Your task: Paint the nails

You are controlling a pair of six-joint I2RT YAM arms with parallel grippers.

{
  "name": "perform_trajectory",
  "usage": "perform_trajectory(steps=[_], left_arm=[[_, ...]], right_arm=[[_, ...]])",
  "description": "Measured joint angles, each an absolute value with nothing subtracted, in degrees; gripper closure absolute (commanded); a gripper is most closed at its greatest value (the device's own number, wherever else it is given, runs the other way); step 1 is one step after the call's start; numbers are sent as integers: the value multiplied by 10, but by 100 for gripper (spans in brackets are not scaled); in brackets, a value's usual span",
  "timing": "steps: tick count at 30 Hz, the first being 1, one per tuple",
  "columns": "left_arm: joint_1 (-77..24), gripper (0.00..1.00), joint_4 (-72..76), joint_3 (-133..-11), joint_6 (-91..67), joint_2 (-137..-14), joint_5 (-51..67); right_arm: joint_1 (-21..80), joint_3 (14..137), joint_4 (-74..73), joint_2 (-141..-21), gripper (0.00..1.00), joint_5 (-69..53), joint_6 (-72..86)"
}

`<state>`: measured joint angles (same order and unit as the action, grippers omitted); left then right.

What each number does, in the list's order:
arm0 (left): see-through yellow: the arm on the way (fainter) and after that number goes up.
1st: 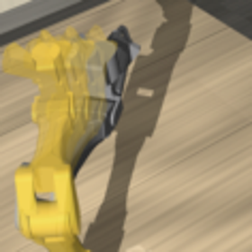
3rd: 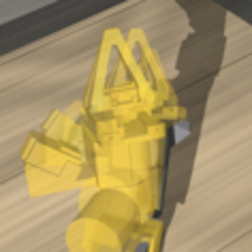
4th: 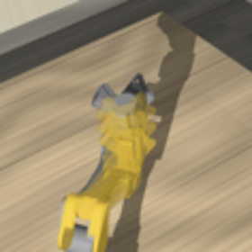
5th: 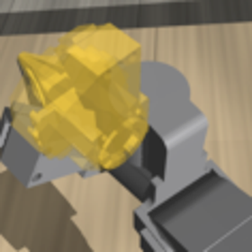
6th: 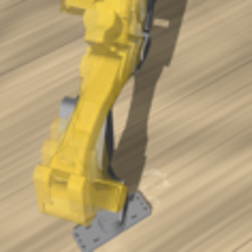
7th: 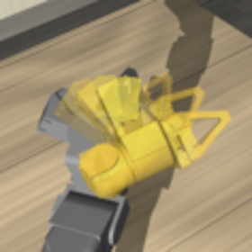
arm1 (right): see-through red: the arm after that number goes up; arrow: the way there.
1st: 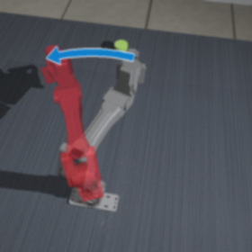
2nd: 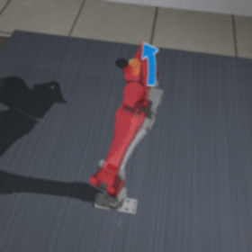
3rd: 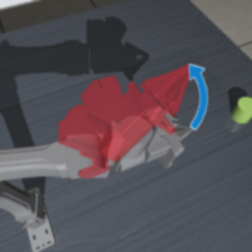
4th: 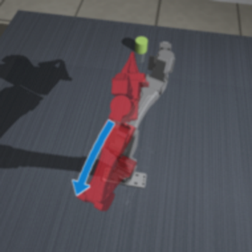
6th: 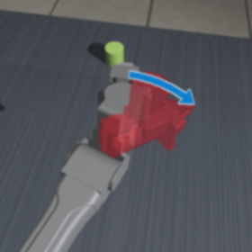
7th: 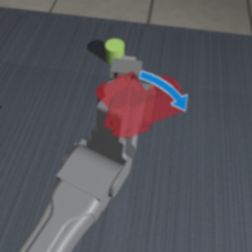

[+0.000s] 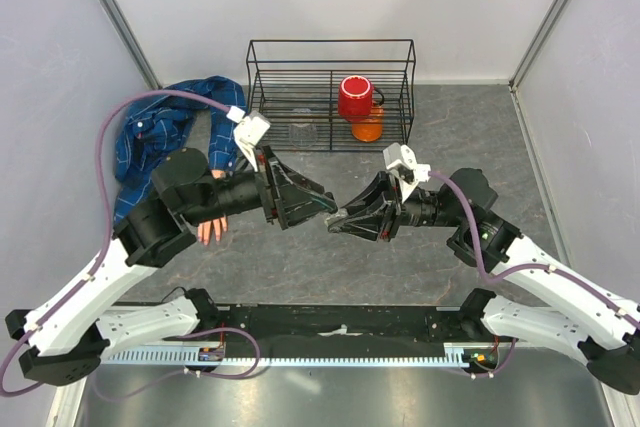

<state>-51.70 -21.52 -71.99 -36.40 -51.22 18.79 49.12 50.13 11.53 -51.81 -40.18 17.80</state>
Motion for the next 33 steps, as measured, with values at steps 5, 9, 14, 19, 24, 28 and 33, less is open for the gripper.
perform_trajectory(steps=[5, 9, 14, 19, 24, 28, 33], left_arm=[[-517, 42, -207, -720, -362, -538, 243], [-517, 45, -203, -720, -356, -542, 260], [-517, 75, -193, -724, -343, -552, 274], [-511, 98, -197, -733, -306, -569, 273], [-513, 98, -239, -756, -284, -585, 202], [-531, 98, -300, -807, -281, -622, 48], [-576, 98, -395, -888, -299, -696, -168]], right_arm=[[484, 495, 168, -519, 100, -437, 225], [482, 494, 182, -525, 100, -443, 238], [481, 494, 183, -534, 100, -444, 238], [476, 494, 166, -537, 100, -440, 237], [478, 512, 107, -541, 100, -373, 198], [526, 549, 43, -564, 100, -196, 138], [680, 597, 4, -627, 100, 214, 45]])
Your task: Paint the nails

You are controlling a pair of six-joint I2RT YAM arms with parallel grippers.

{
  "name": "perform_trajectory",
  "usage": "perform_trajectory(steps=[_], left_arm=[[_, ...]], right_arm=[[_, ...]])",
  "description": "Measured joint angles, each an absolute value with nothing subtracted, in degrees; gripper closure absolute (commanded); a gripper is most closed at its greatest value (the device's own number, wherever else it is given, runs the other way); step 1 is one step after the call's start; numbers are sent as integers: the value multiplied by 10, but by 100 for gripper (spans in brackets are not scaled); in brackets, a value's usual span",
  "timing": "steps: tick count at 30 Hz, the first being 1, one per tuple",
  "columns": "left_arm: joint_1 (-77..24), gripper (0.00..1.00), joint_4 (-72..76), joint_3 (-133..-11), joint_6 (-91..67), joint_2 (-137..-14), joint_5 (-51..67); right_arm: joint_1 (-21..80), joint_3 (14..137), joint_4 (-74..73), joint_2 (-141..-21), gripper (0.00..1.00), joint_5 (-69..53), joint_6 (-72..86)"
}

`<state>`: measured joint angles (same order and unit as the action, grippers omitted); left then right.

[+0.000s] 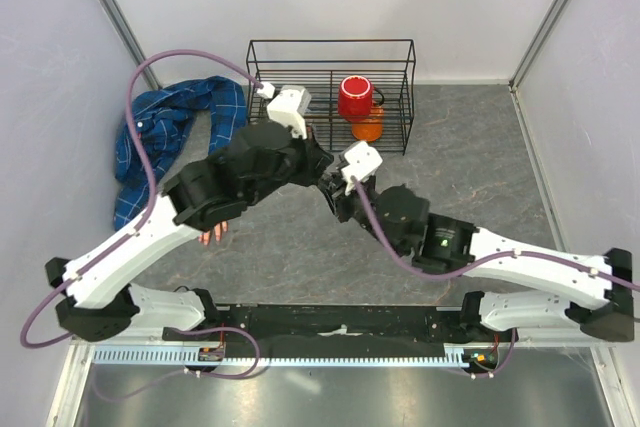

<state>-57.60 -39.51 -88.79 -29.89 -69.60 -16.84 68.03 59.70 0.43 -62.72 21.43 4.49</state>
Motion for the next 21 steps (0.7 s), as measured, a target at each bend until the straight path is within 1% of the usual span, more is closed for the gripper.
perform_trajectory(steps=[1, 4, 7, 8, 9, 11, 12, 14, 15, 17, 18, 21], left_arm=[[-585, 98, -410, -901, -306, -710, -197], [-595, 98, -421, -920, -326, -748, -240], [-596, 98, -413, -923, -337, -762, -244], [-596, 95, -411, -921, -337, -761, -240], [-595, 82, -404, -916, -336, -757, -231], [-590, 64, -381, -895, -337, -738, -204], [-588, 51, -368, -881, -337, -725, -190], [-584, 40, -331, -839, -345, -688, -154], [-583, 31, -323, -827, -347, -675, -142], [-581, 22, -307, -804, -352, -642, -112], [-579, 13, -302, -797, -354, -628, -97], [-575, 6, -286, -783, -359, -589, -64]], right_arm=[[706, 601, 13, -645, 100, 292, 27], [726, 597, 25, -665, 100, 396, -3], [727, 581, 38, -661, 100, 421, -21], [727, 574, 49, -657, 100, 419, -26], [727, 566, 60, -650, 100, 415, -30], [727, 545, 81, -630, 100, 395, -35], [728, 531, 91, -613, 100, 375, -37], [731, 518, 103, -592, 100, 337, -39], [734, 514, 108, -585, 100, 320, -39], [738, 508, 119, -566, 100, 278, -38], [738, 506, 124, -558, 100, 258, -37], [733, 500, 128, -542, 100, 216, -29]])
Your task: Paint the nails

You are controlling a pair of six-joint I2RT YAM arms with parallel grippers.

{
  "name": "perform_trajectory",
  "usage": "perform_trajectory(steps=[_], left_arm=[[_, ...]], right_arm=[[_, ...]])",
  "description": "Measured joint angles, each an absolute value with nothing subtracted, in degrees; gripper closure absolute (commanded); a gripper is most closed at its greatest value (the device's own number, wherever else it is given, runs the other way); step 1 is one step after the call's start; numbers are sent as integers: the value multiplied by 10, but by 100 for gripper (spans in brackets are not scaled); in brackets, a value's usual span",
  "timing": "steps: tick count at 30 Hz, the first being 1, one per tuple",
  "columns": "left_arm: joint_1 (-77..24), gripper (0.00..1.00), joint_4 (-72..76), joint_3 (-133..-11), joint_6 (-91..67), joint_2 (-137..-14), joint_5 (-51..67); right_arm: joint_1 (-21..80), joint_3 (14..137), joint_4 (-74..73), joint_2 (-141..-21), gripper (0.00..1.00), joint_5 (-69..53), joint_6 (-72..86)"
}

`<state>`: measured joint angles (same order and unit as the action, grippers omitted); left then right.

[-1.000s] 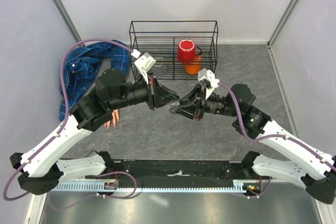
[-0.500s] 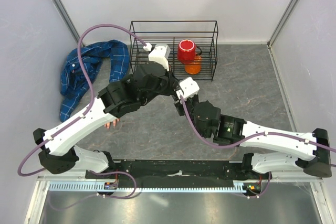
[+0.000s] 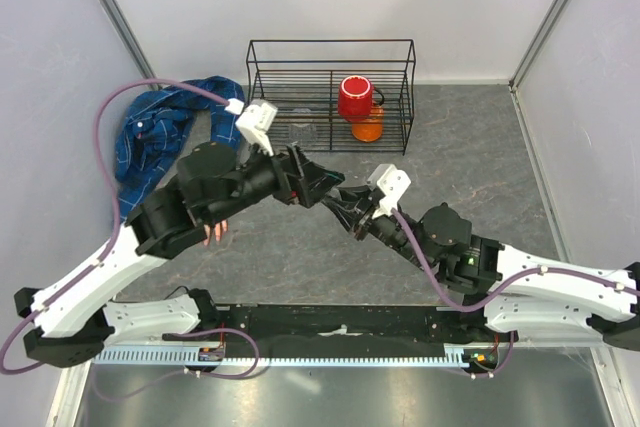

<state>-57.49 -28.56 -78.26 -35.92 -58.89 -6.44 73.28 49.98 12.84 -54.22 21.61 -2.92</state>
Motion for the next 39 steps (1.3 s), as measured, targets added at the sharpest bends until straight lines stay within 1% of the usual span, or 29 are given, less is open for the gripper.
perform_trajectory(steps=[2, 5, 6, 10, 14, 18, 22, 28, 29, 31, 33, 34, 35, 37, 39], left_arm=[[-574, 6, -279, -772, -362, -562, -47], [-573, 10, -264, -746, -364, -515, -23], [-573, 13, -259, -736, -364, -500, -15], [-573, 18, -249, -699, -363, -454, 16], [-572, 23, -239, -679, -362, -441, 50], [-572, 32, -238, -672, -362, -444, 66], [-572, 38, -240, -672, -362, -453, 66], [-572, 40, -250, -683, -361, -472, 77], [-572, 45, -252, -685, -361, -476, 80], [-572, 50, -252, -690, -360, -485, 89], [-572, 62, -253, -695, -357, -495, 98], [-572, 68, -253, -699, -355, -501, 103], [-572, 83, -253, -703, -353, -507, 109], [-571, 97, -257, -710, -345, -519, 110], [-569, 98, -267, -722, -332, -529, 105]], right_arm=[[726, 497, 128, -534, 100, 182, -22], [714, 488, 125, -525, 100, 128, -4], [707, 485, 123, -523, 100, 105, 5], [660, 469, 120, -517, 100, -4, 52], [613, 454, 126, -516, 100, -112, 107], [596, 450, 129, -513, 100, -181, 143], [590, 450, 131, -506, 100, -220, 160], [587, 450, 131, -505, 100, -240, 169], [586, 450, 131, -505, 100, -242, 170], [586, 450, 131, -505, 100, -247, 170], [586, 450, 132, -505, 100, -250, 172], [586, 450, 132, -505, 100, -250, 172], [585, 450, 133, -506, 100, -251, 172], [583, 450, 133, -506, 100, -253, 172], [582, 451, 130, -506, 100, -245, 172]])
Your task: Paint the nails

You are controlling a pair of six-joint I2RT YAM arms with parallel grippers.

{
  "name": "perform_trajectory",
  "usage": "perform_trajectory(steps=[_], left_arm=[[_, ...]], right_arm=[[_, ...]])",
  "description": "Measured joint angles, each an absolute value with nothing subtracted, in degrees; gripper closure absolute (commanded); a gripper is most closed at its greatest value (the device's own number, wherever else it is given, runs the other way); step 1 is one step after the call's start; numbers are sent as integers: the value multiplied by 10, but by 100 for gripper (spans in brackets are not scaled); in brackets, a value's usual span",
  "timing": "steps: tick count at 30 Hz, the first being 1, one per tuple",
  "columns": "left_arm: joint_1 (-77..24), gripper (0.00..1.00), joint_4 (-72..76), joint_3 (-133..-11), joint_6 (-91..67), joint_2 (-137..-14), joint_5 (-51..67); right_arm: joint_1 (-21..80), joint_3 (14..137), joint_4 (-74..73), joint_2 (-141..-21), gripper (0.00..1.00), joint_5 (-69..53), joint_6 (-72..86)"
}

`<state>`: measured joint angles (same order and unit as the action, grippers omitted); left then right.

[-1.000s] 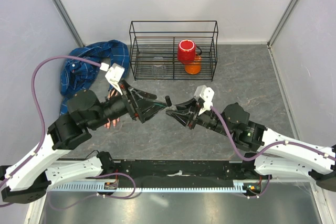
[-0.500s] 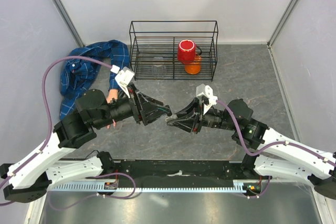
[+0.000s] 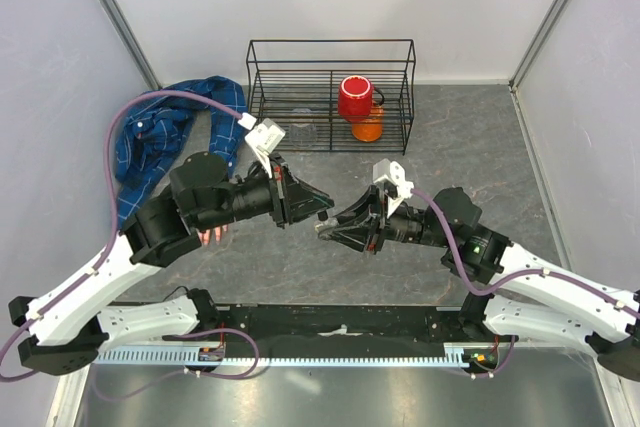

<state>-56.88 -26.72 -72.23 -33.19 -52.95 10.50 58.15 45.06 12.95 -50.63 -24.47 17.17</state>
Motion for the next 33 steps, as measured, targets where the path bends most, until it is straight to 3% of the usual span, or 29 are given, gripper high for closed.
perform_trajectory(steps=[5, 14, 20, 22, 23, 26, 33], left_arm=[[-566, 98, -309, -774, -316, -571, 31], [-573, 98, -418, -903, -356, -704, -218], [-575, 98, -428, -914, -390, -745, -263], [-575, 85, -427, -914, -392, -742, -262], [-574, 68, -427, -913, -392, -738, -259], [-568, 43, -409, -891, -392, -710, -239], [-552, 19, -350, -798, -379, -582, -147]], right_arm=[[584, 489, 85, -530, 100, -163, 152], [731, 609, 6, -666, 100, 353, 35], [738, 609, 3, -696, 100, 432, -14], [738, 609, 8, -696, 100, 430, -21], [738, 609, 10, -695, 100, 426, -23], [738, 603, 27, -679, 100, 395, -24], [740, 582, 55, -612, 100, 297, -30]])
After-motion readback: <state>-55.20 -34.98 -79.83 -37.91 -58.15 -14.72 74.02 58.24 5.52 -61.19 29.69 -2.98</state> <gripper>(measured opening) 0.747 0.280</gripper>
